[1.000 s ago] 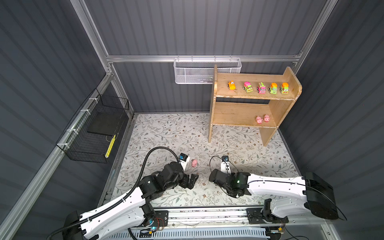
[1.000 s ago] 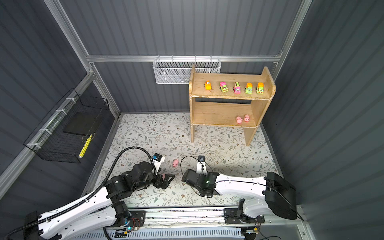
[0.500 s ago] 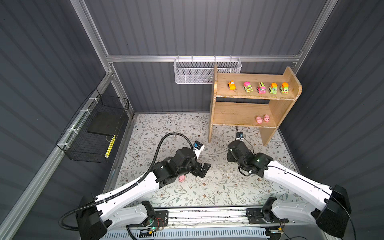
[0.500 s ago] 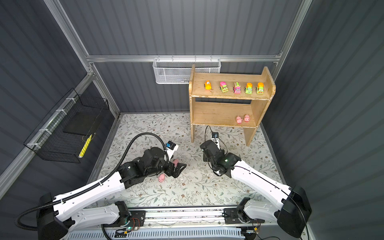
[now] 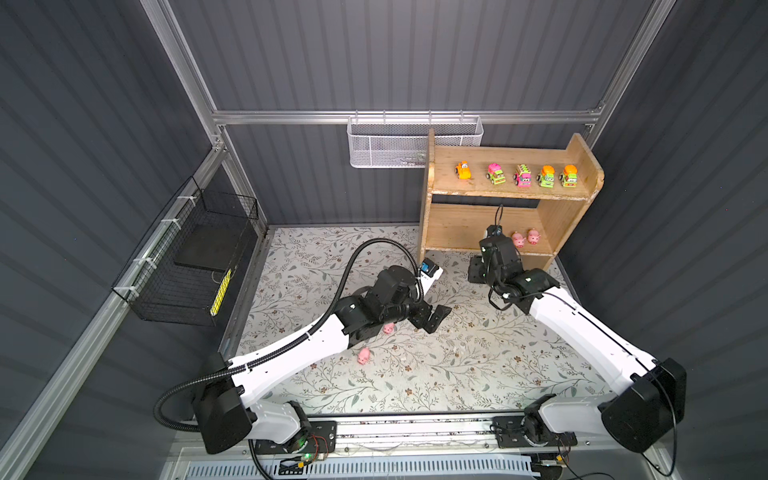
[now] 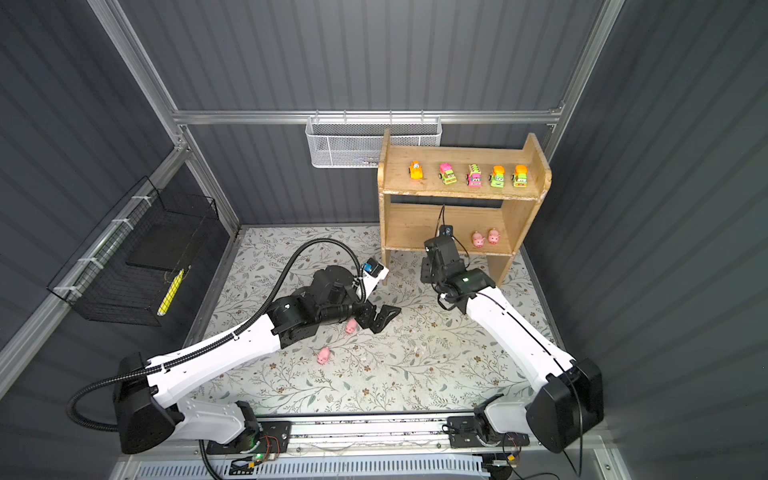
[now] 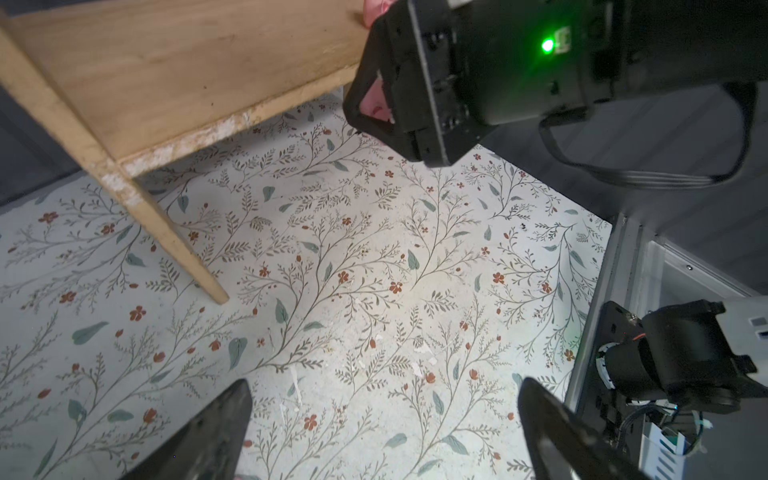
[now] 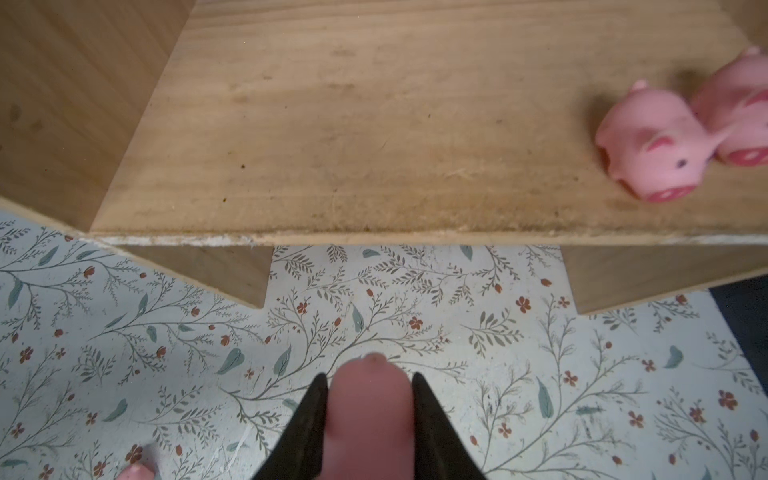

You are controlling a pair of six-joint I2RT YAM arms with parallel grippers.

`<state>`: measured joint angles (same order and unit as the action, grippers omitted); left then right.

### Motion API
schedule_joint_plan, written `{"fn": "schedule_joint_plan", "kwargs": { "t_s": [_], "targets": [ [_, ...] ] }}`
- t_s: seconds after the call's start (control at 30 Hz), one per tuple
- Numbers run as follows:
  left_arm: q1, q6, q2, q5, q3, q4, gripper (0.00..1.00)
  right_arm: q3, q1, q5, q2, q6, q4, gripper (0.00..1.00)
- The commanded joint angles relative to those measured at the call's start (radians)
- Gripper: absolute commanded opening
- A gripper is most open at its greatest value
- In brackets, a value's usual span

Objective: Place and organize the plastic toys onto the shelf
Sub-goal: 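Lift the pink pig and carry it to the lower shelf with the right gripper, then lower the pig beside the two pigs on the lower shelf and open the right gripper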

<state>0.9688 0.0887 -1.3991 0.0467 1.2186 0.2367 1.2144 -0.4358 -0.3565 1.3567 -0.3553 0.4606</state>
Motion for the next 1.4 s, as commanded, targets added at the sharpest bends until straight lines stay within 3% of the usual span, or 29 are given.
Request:
{"fn": "schedule_joint_plan", "kwargs": {
  "t_s": [0.0,0.3,0.57,1.37],
  "targets": [
    [0.001,-0.074,-0.022,0.046,0.061,-0.019,1.00,0.051,0.040,0.028,0.030,0.051,-0.016,0.33],
    [-0.003,-0.128,-0.050,0.051,0.098,-0.017,1.00,0.183,0.152,0.086,0.148,0.142,-0.018,0.33],
    [-0.004,-0.098,-0.096,0.119,0.114,-0.050,1.00,0.247,0.211,0.123,0.210,0.187,-0.008,0.33],
    [-0.004,-0.118,-0.160,0.107,0.183,-0.015,1.00,0.238,0.319,0.218,0.263,0.268,-0.027,0.34]
  ]
}}
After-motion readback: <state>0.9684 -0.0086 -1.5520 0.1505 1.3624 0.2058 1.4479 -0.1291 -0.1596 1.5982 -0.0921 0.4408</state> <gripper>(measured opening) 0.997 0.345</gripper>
